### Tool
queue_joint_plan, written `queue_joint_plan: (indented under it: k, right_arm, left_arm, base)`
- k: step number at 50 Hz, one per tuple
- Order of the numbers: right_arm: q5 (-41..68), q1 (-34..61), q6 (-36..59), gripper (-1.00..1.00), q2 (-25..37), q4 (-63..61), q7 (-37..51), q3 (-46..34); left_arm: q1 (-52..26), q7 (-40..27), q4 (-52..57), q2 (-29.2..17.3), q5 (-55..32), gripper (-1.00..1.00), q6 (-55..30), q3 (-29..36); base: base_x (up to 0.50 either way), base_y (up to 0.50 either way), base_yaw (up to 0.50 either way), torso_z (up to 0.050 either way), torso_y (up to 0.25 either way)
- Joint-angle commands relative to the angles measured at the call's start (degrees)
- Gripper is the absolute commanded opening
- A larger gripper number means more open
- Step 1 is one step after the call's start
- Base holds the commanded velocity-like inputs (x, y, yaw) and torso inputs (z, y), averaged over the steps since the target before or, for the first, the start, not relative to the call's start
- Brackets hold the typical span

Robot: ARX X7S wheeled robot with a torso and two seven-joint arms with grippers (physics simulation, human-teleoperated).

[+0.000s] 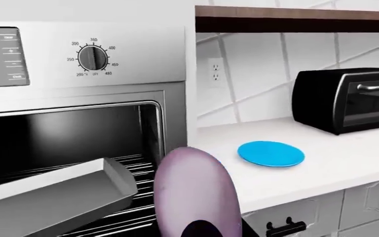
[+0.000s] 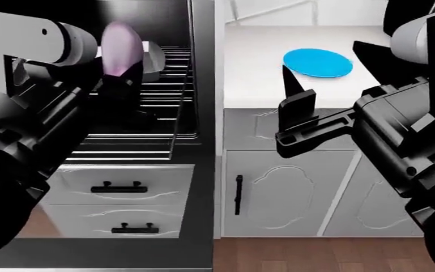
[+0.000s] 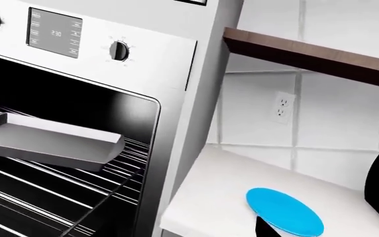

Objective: Place the eggplant on the top rack of the oven.

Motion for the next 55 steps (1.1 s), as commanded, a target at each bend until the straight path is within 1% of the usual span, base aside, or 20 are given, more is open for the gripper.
queue_joint_plan:
  k: [1,13,27,35,41,47,49,50,55]
  right_arm:
    - [-0.54,-0.57,-0.42,1.0,0.21,-0.15,-0.71,0.14]
    - [-2.66,-1.44,-0.14,1.0,-0.32,0.17,-2.43,-0.22]
    - [-3.08,-1.17,-0.49,1.0,-0.33,0.59,-2.22,-0.85]
    - [-3.39,-1.53,-1.15,1.0,-0.07,0.38,-2.53,-0.33]
    - [-2.95,-1.26,-2.26,1.0,1.07,1.11,-3.15,1.33]
    - [-2.82,-0.43,-0.86,1.0,1.97,1.8,-2.21,-0.37]
    - [-1.78,-1.56,-2.44,1.0,1.7,2.15,-2.5,0.56]
    - [-1.31,-1.02,-1.93,1.0,1.96,2.4,-1.97,-0.19]
    - [-2.09,-1.38,-2.05,1.0,1.86,2.0,-2.52,-0.01]
  left_arm:
    - [0.02,0.37,-0.39,-0.12,0.96,-1.0,0.53,0.26]
    - [1.08,2.93,-1.36,-0.15,4.24,-1.0,0.88,0.61]
    - [2.44,4.6,-1.62,-0.34,6.29,-1.0,1.61,0.74]
    - [1.68,4.6,-2.39,-0.85,5.68,-1.0,1.52,0.87]
    - [1.18,4.89,-2.71,-0.85,5.78,-1.0,1.58,1.15]
    - [1.08,4.16,-2.44,-0.59,5.52,-1.0,1.67,1.59]
    - [1.05,3.99,-2.38,-0.47,5.57,-1.0,1.73,1.74]
    - [1.05,3.86,-2.45,-0.44,5.4,-1.0,1.77,1.77]
    - [1.17,3.91,-2.39,-0.22,5.69,-1.0,1.85,2.19]
  base:
    - [0.0,0.5,0.0,0.0,0.0]
    - [0.0,0.5,0.0,0.0,0.001]
    - [0.0,0.5,0.0,0.0,0.0]
    - [0.0,0.5,0.0,0.0,0.0]
    - [0.0,0.05,0.0,0.003,0.0]
    - [0.0,0.0,0.0,0.0,0.002]
    - [0.0,0.0,0.0,0.0,0.0]
    - [0.0,0.0,0.0,0.0,0.0]
    - [0.44,0.0,0.0,0.0,0.0]
